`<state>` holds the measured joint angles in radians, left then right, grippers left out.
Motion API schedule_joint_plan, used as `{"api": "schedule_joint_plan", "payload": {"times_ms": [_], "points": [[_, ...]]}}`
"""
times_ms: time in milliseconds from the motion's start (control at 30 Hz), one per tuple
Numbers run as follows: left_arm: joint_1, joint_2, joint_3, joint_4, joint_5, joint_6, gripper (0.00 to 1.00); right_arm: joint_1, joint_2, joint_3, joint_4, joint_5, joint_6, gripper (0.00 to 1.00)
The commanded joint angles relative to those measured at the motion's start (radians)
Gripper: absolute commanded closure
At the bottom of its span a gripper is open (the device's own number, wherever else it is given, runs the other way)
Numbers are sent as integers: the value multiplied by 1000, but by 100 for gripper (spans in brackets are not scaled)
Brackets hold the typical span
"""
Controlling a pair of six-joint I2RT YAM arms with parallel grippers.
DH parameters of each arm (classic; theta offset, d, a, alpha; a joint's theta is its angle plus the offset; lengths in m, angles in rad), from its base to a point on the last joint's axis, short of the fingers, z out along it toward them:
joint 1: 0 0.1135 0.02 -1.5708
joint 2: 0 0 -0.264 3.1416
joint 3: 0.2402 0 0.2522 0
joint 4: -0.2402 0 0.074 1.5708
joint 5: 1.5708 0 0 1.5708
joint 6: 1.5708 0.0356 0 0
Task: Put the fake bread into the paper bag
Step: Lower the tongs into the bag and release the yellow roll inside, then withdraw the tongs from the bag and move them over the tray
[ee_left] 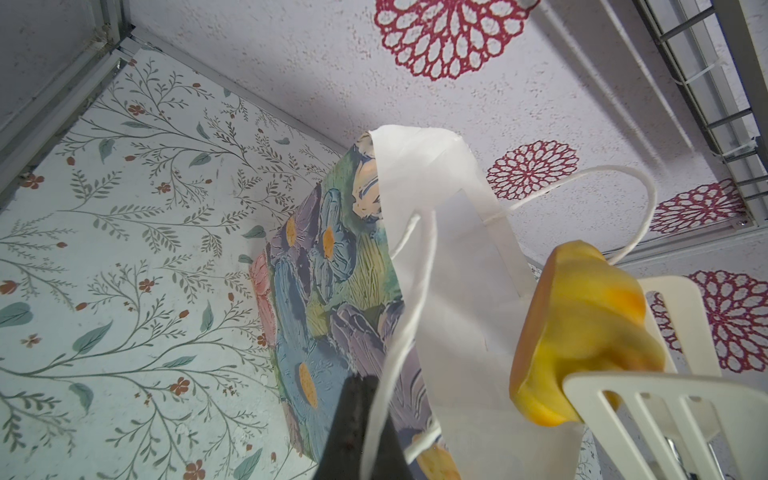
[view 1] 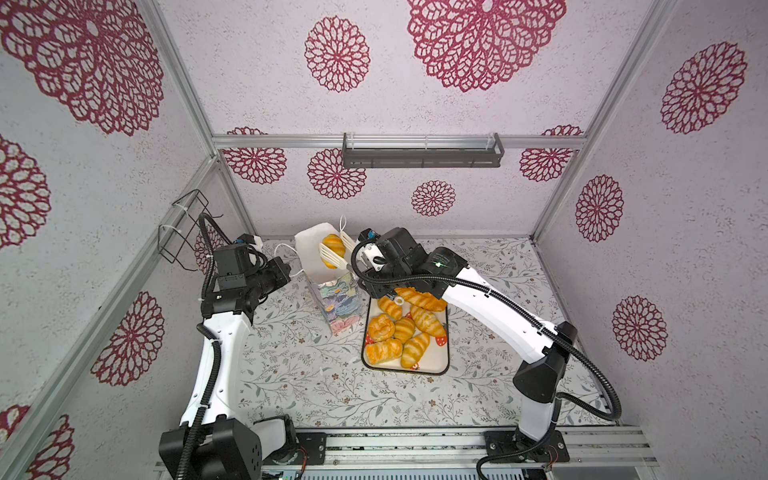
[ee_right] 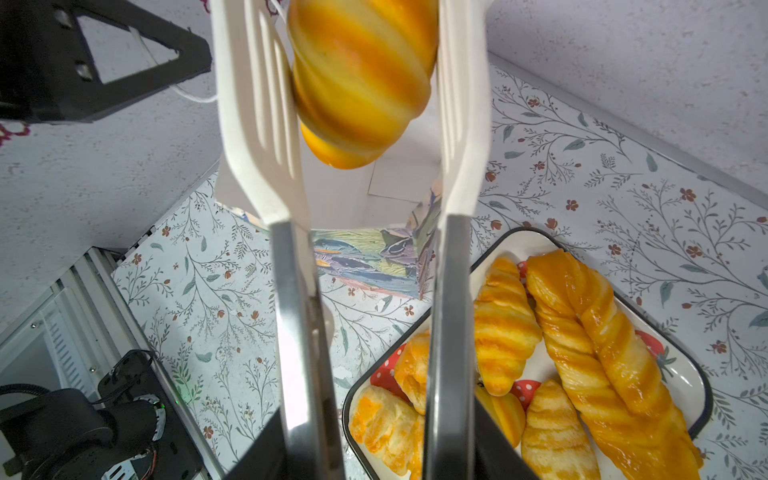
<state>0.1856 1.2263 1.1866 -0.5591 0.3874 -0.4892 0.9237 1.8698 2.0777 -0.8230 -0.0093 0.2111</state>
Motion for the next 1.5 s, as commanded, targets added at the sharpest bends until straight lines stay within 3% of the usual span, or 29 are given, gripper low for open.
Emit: {"api": "schedule_joint_plan", "payload": {"times_ms": [0, 200, 533, 733, 1067, 1467], "points": [[-6, 2, 11, 2, 1, 9, 100, 3, -23, 38, 33, -9, -3, 49], [-8, 4, 11, 1, 0, 10, 100, 2, -28, 39, 31, -11, -1, 44], [-7, 8, 13, -2, -2, 9, 100, 6, -133, -4, 34, -9, 19, 45], [-7, 4, 14, -2, -2, 11, 100, 7, -251, -101, 51, 7, 46, 45], [-6, -3, 15, -1, -8, 11, 100, -23, -418, -311, -6, 142, 53, 45], [-5, 1, 31, -2, -38, 11, 100, -120, -571, -588, -24, 144, 91, 45]]}}
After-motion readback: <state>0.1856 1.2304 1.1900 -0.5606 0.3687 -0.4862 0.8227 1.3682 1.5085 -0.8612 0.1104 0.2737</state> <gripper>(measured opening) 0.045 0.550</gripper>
